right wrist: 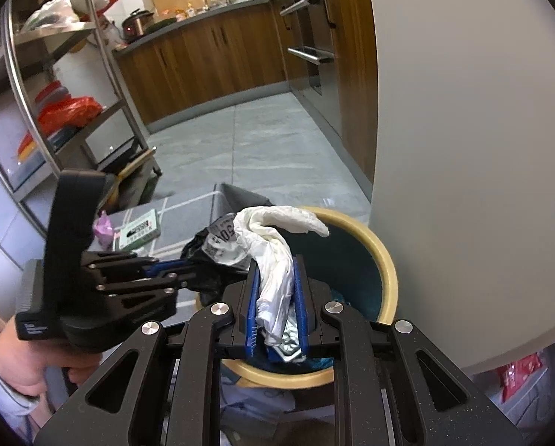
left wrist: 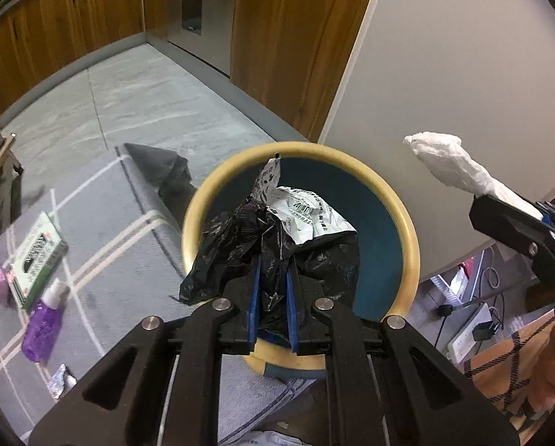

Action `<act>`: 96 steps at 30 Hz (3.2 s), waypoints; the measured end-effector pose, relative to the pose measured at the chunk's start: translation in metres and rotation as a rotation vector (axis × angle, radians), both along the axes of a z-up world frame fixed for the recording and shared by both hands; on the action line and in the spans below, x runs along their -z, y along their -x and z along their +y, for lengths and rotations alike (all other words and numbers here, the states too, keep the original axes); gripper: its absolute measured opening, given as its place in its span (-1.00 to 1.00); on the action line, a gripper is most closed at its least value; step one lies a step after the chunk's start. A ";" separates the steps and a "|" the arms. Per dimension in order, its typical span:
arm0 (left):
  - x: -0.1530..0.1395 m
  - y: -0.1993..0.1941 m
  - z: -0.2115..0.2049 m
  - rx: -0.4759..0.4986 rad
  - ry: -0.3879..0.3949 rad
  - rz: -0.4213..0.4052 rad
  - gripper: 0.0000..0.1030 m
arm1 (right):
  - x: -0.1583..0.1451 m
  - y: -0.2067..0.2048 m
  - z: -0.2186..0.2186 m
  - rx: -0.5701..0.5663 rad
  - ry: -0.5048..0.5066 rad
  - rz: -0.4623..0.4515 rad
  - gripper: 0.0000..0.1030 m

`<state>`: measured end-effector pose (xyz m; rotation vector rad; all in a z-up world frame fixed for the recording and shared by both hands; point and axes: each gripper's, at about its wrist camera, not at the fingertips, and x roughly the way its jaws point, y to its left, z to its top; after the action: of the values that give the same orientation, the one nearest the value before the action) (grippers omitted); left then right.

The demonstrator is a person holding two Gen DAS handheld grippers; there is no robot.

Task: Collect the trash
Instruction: 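Open the left gripper over the bin while the right releases the tissue, then move the left gripper to the white sachet and close on it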

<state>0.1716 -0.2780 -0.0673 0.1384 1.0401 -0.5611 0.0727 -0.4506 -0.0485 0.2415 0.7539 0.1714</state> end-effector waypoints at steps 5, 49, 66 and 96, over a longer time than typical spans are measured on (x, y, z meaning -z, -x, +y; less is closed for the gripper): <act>0.017 -0.011 0.001 -0.004 0.010 0.045 -0.26 | 0.007 -0.009 0.002 -0.006 0.013 0.035 -0.65; -0.024 -0.013 0.128 -0.236 0.057 0.000 0.83 | 0.012 -0.038 0.041 0.005 0.021 0.066 0.89; -0.006 0.007 0.234 -0.327 -0.013 -0.003 0.86 | 0.003 -0.047 0.083 -0.059 -0.012 0.081 0.90; 0.091 0.015 0.237 -0.037 -0.298 0.075 0.27 | 0.007 -0.057 0.130 -0.152 -0.017 0.113 0.90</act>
<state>0.1561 -0.0407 -0.1582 0.3619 1.1933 -0.3778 0.1298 -0.3203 -0.0554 0.2117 0.8841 0.3105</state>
